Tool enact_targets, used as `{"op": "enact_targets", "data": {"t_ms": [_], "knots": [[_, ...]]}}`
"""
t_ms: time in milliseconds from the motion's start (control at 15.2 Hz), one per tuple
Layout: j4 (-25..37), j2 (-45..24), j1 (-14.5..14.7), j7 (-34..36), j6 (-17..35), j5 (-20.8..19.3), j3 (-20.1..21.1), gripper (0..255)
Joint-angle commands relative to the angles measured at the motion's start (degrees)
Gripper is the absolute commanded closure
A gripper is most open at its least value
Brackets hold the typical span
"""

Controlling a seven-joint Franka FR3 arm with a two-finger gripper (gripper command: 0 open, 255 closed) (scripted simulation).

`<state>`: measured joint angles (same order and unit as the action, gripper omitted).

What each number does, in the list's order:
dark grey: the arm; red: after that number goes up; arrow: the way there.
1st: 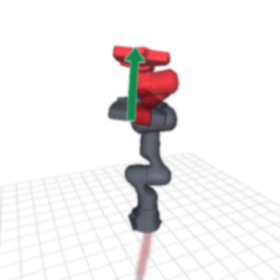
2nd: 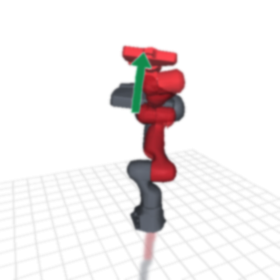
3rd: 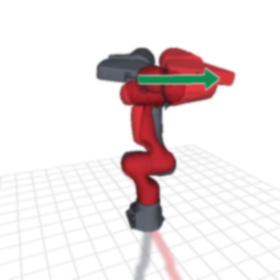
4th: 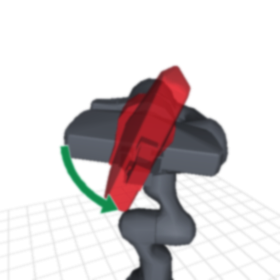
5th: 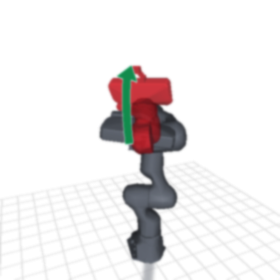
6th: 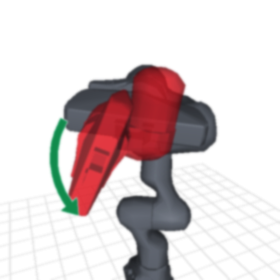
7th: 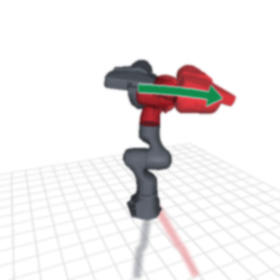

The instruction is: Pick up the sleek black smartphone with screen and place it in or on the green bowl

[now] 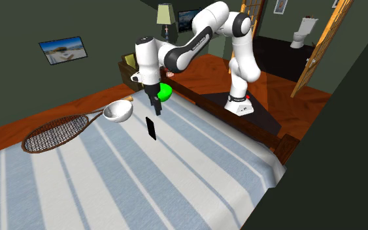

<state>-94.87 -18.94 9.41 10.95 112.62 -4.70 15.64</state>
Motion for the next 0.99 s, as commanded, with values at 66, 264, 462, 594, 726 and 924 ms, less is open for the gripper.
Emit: {"op": "enact_targets", "data": {"t_ms": [66,264,462,594,726,924], "knots": [[7.96,-7.11,2.07,0.37,-0.93,-2.32,0.09,0],[10.80,-10.00,2.96,0.42,-0.90,-3.15,-0.05,0],[9.43,-10.63,2.96,0.57,1.08,-3.37,-0.17,0],[8.60,-11.11,2.97,0.68,2.37,-3.52,-0.26,0],[7.98,-11.50,2.99,0.77,3.37,-3.66,-0.33,0],[7.99,-11.51,2.99,0.77,3.37,-3.66,-0.33,0]]}}
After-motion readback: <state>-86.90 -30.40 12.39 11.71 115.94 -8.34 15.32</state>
